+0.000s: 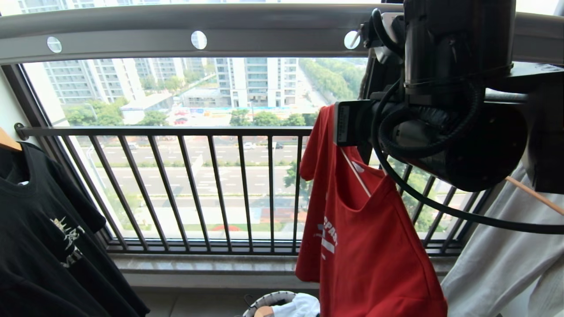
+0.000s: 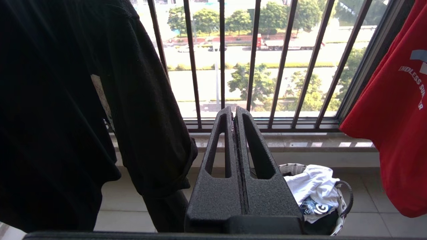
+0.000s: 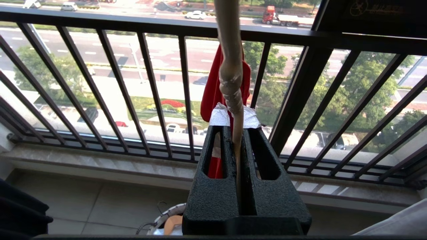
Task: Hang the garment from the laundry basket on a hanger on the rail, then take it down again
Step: Take the clothes off the clothes rack
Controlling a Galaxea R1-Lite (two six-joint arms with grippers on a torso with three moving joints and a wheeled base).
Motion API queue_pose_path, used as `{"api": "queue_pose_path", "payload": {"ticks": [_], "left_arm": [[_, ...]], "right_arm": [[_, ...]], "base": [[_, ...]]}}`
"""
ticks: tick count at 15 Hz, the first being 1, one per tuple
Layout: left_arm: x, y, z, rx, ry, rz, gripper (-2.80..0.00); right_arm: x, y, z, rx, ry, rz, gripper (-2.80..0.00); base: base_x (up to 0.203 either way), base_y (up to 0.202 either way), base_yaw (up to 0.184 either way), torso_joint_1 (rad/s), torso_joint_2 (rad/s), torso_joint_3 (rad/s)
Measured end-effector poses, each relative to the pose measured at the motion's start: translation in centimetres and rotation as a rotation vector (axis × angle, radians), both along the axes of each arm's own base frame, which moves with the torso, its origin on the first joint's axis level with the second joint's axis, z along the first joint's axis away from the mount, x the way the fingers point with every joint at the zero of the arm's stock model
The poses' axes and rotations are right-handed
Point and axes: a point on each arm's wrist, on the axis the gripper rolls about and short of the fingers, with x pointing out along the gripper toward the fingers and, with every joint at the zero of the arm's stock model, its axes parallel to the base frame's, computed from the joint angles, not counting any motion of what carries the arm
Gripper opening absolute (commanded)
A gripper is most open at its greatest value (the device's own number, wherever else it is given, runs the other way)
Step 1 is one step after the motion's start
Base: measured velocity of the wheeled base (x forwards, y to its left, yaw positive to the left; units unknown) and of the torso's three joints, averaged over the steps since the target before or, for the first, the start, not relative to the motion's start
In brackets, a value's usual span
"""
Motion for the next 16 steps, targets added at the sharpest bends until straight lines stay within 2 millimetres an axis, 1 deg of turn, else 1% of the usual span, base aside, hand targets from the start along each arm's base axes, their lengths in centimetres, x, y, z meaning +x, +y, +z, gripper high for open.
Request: {"api": "queue_pose_path", "payload": {"ticks": [5,11,14,16], "left_arm": [[0.0,0.0,0.0,0.0,0.0,0.0,-2.8],[0.0,0.0,0.0,0.0,0.0,0.0,-2.8],[0.0,0.0,0.0,0.0,0.0,0.0,-2.8],[0.0,0.0,0.0,0.0,0.0,0.001,-2.8]], "right_arm": [[-1.5,0.1,1.0,-0.016,-0.024,0.041,-2.8],[-2.9,-1.1,2.4,0.009,-0.056,0.057,-2.8],[-3.8,-2.0,1.9,0.0,-0.041,0.087,-2.8],[-4.7,-2.8,0.9,-0.02,-0.008,0.174,-2.8]], "base": [[0.0,0.0,0.0,0.0,0.0,0.0],[0.0,0.0,0.0,0.0,0.0,0.0],[0.0,0.0,0.0,0.0,0.0,0.0],[0.0,0.0,0.0,0.0,0.0,0.0]]}}
